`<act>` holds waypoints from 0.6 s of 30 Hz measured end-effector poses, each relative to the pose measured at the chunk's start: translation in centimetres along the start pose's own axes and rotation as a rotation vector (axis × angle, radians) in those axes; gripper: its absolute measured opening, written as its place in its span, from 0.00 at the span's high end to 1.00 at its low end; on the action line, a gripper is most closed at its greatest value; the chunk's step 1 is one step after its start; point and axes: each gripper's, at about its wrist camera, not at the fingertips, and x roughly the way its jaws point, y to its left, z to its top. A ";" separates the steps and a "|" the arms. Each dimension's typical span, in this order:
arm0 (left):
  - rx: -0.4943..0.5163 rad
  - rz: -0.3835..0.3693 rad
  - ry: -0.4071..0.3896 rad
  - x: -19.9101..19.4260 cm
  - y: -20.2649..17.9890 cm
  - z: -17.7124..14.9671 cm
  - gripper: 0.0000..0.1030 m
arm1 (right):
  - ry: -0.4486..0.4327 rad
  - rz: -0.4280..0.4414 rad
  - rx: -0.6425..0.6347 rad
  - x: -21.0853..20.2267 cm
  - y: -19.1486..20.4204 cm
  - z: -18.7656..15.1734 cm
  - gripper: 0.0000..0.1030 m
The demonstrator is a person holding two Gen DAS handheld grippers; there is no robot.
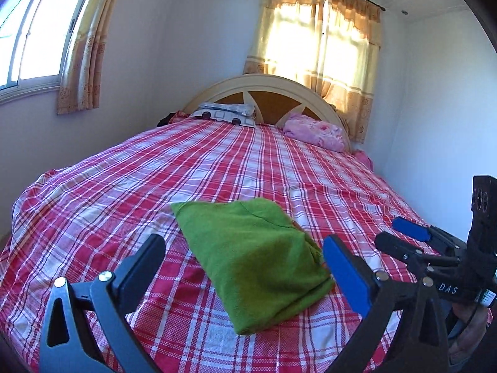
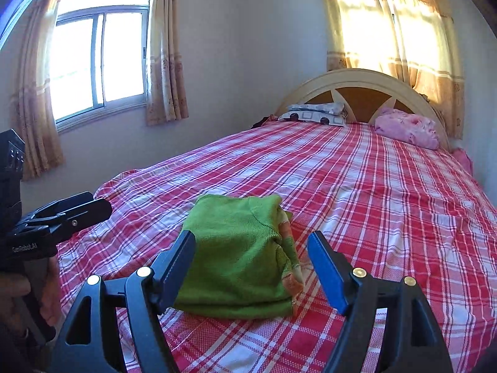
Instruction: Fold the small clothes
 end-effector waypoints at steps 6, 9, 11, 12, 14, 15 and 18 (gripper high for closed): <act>0.005 -0.003 0.001 -0.1 -0.4 -0.1 0.00 | -0.002 -0.003 -0.004 -0.3 0.0 -0.2 0.27; 0.007 -0.004 0.001 -0.1 -0.4 -0.1 0.00 | -0.003 -0.005 -0.010 -0.5 0.0 -0.4 0.27; 0.006 -0.004 0.001 -0.1 -0.4 -0.1 0.00 | -0.003 -0.003 -0.010 -0.5 0.1 -0.4 0.27; 0.007 -0.004 0.002 -0.1 -0.5 -0.1 0.00 | -0.002 -0.003 -0.009 -0.5 0.1 -0.4 0.27; 0.009 -0.002 0.005 -0.1 -0.6 -0.2 0.00 | -0.002 -0.001 -0.010 -0.7 0.2 -0.5 0.27; 0.010 -0.003 0.006 0.0 -0.6 -0.2 0.00 | -0.003 -0.001 -0.009 -0.7 0.2 -0.5 0.27; 0.012 -0.004 0.009 0.1 -0.7 -0.2 0.00 | -0.003 -0.002 -0.010 -0.7 0.2 -0.5 0.27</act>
